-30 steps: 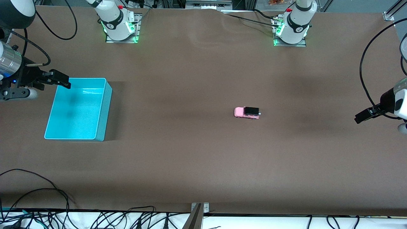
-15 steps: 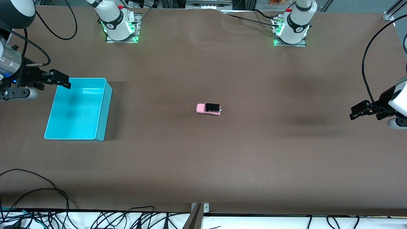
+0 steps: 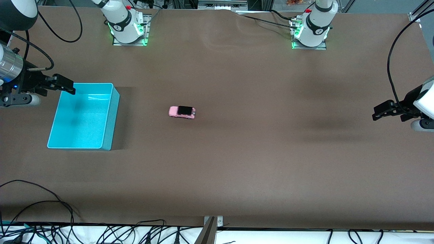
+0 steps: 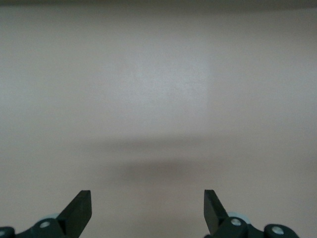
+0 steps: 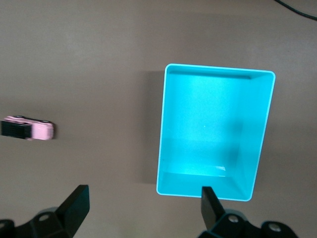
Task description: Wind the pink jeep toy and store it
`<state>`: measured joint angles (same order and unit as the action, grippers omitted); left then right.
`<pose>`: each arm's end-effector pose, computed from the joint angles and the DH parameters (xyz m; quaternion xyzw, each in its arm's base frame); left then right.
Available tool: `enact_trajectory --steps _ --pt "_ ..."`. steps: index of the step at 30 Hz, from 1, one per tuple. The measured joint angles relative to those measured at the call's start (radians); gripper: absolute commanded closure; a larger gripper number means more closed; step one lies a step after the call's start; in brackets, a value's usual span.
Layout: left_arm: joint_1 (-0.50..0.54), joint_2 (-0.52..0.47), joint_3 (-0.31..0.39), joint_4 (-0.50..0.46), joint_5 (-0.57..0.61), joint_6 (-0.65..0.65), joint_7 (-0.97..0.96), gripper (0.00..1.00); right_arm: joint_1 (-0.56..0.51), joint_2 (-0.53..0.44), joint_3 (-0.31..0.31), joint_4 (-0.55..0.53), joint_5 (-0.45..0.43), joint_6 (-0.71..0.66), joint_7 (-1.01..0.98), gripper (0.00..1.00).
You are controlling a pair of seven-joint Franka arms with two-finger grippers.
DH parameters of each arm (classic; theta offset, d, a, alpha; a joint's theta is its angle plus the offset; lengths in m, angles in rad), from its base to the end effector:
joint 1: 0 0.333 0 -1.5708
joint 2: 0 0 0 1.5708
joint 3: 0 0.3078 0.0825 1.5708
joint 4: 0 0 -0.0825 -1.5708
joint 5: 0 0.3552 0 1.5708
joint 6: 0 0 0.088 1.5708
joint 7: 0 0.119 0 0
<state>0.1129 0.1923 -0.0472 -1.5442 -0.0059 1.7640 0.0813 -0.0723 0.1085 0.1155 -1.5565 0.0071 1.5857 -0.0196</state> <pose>0.5936 0.0407 0.5257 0.9999 -0.0068 0.0144 0.0064 0.5544 0.0217 0.5536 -0.9987 -0.0311 0.0394 0.0093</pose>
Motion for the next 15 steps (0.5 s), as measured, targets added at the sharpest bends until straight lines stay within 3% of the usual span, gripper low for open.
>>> enact_trajectory --steps 15 --pt "-0.001 -0.004 -0.01 -0.013 0.0 -0.004 0.004 0.0 0.006 0.002 0.002 0.0 0.0 0.0 0.0 0.0"
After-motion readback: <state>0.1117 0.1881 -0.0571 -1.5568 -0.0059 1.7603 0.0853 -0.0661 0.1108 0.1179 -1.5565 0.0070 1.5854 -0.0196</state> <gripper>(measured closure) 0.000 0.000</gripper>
